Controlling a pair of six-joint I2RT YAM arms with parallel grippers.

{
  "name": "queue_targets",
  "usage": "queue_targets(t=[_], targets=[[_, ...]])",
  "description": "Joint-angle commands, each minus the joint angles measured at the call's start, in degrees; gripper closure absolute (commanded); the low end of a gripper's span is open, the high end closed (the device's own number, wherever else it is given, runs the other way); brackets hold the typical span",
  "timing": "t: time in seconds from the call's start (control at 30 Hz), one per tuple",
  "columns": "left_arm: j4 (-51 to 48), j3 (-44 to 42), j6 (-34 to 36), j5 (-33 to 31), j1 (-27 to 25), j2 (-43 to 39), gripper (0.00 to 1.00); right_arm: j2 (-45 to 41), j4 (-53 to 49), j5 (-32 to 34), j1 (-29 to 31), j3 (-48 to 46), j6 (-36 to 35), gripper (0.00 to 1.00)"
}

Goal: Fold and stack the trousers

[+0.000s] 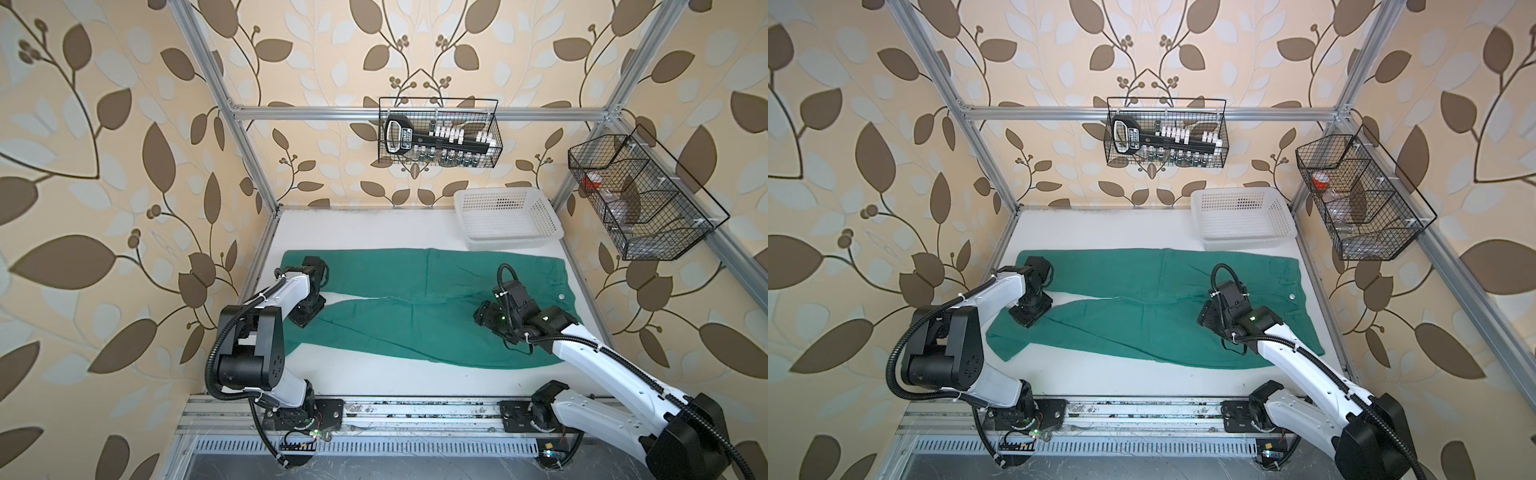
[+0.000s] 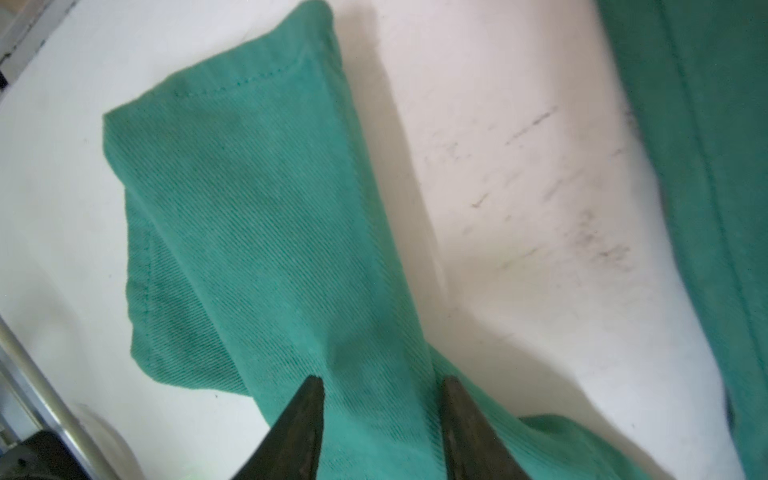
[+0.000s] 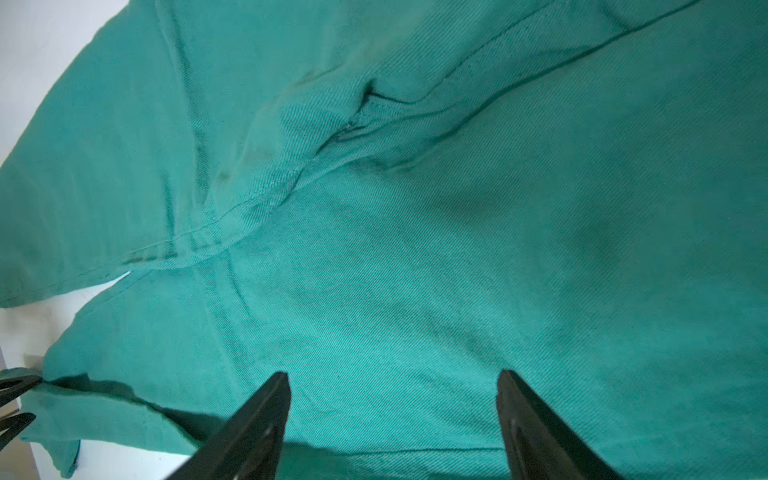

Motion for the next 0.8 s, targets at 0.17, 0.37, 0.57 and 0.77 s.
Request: queue_targets(t=[0.17, 0.37, 0.57, 0.77], targets=[[0.6, -0.7, 0.6, -2.0, 1.1, -0.6, 0.67, 0.0, 0.7, -1.5, -0.1, -0.7, -1.0, 0.21], [1.1, -0.8, 1.3, -1.6, 1.3, -1.0, 0.92, 0.0, 1.2, -1.6, 0.1, -1.0, -1.0, 0.21], [-0.8, 2.1, 4.3, -1.6, 1.3, -3.8, 1.00, -0.1, 1.4, -1.6, 0.1, -1.2, -1.0, 0.21], [-5.2, 11.2, 9.4, 1.2, 0.0, -7.1, 1.00, 0.0, 2.7, -1.7, -0.8, -1.9, -1.3, 0.21]])
